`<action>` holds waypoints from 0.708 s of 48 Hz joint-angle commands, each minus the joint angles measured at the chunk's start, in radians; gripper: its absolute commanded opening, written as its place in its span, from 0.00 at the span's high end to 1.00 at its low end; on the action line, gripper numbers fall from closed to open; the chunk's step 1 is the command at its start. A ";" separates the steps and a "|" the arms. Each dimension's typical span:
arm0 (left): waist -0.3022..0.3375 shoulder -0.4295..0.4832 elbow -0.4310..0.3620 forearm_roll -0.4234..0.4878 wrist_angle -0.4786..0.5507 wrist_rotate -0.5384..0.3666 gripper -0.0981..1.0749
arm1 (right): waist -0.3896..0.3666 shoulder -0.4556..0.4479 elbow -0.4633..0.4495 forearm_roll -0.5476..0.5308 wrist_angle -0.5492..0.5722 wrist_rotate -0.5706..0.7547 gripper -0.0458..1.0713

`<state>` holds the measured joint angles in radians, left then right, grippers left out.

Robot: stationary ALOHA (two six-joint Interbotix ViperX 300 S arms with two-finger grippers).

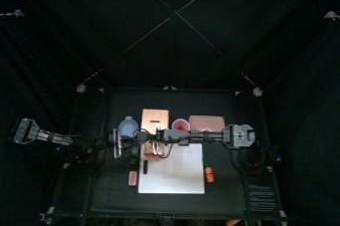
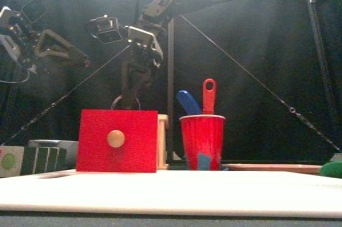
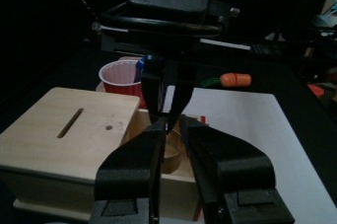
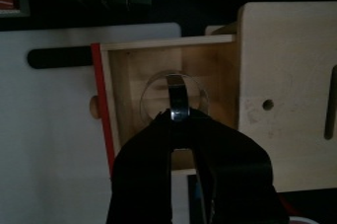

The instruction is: Place cookie cutter in open drawer

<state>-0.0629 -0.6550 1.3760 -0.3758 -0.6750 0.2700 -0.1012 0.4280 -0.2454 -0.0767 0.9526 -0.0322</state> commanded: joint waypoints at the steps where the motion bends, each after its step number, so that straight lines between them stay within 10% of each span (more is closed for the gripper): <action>1: 0.003 -0.006 0.002 -0.006 -0.005 0.000 0.38 | -0.005 -0.029 0.002 -0.002 -0.020 -0.002 0.56; 34: 0.002 -0.029 0.038 -0.012 0.021 -0.003 0.38 | -0.011 0.008 0.037 0.000 -0.058 -0.006 0.55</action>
<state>-0.0629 -0.6857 1.4251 -0.3881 -0.6535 0.2684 -0.1043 0.4633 -0.1963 -0.0767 0.9004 -0.0368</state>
